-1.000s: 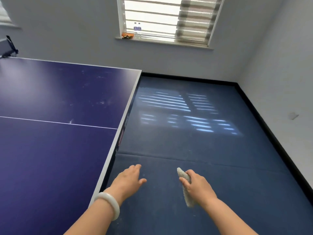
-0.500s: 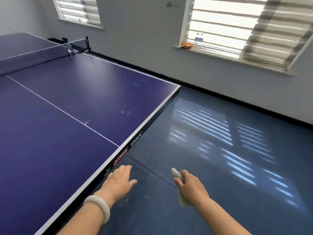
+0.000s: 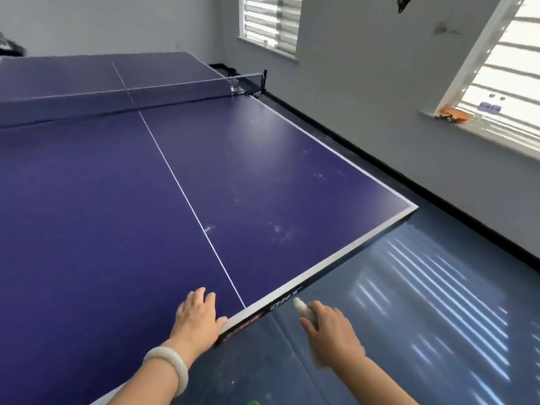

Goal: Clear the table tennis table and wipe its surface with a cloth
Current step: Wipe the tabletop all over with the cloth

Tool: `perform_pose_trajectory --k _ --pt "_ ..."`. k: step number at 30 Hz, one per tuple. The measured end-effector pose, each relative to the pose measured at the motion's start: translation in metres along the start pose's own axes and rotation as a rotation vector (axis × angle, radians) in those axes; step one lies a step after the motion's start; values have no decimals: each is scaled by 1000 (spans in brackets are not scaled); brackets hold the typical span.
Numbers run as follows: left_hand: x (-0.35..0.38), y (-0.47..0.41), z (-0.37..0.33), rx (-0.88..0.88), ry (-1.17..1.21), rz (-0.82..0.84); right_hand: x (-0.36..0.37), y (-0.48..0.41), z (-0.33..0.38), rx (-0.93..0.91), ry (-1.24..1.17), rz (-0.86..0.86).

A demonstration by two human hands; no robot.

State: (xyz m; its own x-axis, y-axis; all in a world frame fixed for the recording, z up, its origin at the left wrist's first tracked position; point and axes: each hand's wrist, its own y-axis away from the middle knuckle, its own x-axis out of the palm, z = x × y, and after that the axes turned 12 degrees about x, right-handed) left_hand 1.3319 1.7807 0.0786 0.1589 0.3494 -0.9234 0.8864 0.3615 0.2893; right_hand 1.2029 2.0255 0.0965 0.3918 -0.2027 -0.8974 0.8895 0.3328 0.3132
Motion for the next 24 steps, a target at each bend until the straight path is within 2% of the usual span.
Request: perform_pose_trajectory --k 8,11,14,16,18,21,24 --pt "7 -40 36 -312 30 -15 16 -81 69 -317 150 9" --pt "11 -42 46 -404 59 -29 29 -107 92 -393 93 67" --pt "16 -39 54 -497 95 -37 42 -126 101 -475 116 156" --pt "21 -37 58 -551 108 -57 47 -136 98 -530 178 125" --pt "25 -35 61 -596 117 -73 47 -140 93 -655 222 58" --pt "29 -39 63 -633 87 -102 57 -146 82 -962 344 -10" --pt "30 -50 67 -646 51 -147 67 -156 78 -1045 459 62"
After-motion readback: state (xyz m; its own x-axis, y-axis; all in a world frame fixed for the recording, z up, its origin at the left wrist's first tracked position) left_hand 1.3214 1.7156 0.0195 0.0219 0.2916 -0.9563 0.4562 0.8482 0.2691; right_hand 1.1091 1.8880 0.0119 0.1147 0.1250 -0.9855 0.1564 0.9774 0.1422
